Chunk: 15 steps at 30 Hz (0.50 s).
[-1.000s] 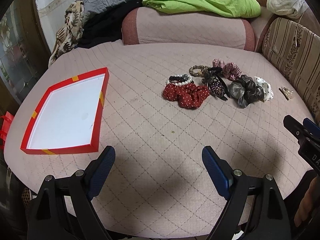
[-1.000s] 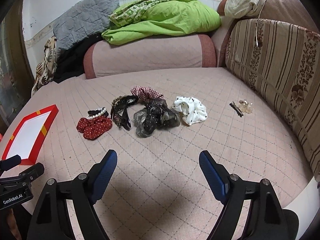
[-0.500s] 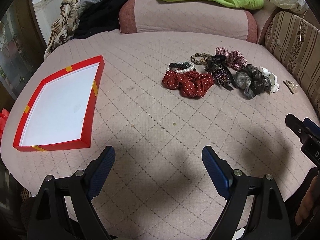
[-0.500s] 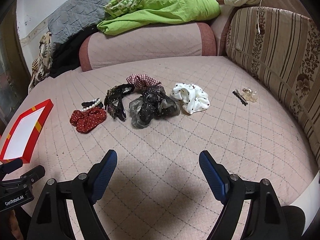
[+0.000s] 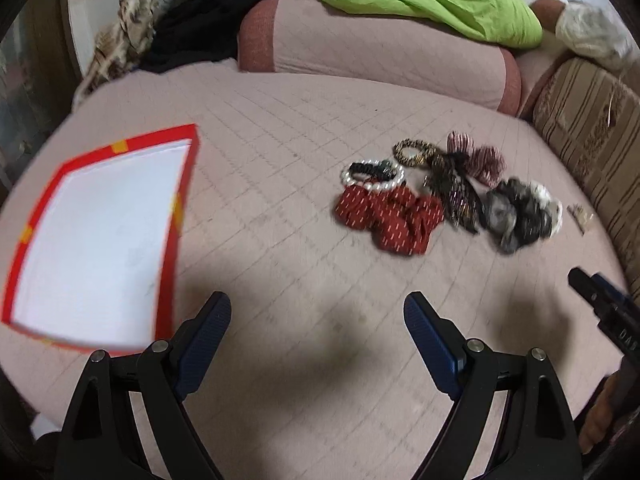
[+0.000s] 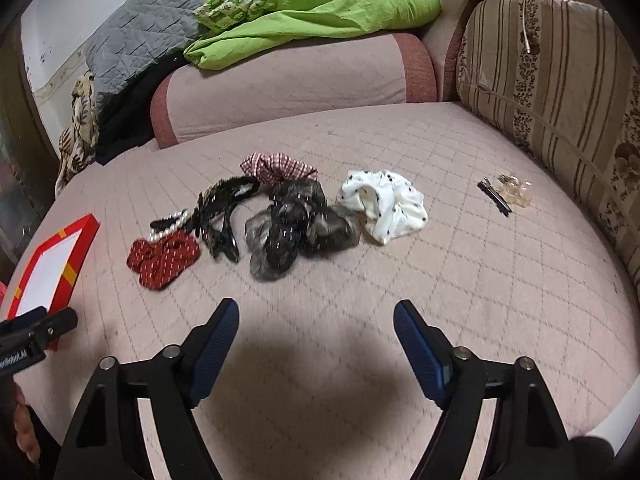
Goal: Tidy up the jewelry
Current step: 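Grasp the black sheer scrunchie with the right gripper while the left grasps the red polka-dot scrunchie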
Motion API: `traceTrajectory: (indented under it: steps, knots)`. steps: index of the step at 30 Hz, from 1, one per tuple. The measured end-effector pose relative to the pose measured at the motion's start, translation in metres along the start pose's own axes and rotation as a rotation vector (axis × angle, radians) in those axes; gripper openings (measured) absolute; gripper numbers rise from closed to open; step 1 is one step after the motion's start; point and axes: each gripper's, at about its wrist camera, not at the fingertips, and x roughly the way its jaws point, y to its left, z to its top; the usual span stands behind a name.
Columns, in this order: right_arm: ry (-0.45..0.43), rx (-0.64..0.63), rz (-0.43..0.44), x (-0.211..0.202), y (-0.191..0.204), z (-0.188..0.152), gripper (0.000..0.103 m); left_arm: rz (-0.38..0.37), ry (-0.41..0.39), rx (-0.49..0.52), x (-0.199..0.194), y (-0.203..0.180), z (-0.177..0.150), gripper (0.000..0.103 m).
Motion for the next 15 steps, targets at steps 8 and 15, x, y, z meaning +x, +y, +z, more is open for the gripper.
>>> traceTrajectory:
  steps: [8,15]
  knots:
    - [0.023,0.076,0.101,0.031,-0.014,0.034,0.075,-0.113,0.048,-0.009,0.047,-0.017,0.039,0.088]
    - [0.04,0.072,0.101,0.063,-0.01,0.053,0.073,-0.146,0.102,-0.025,0.087,-0.027,0.054,0.086]
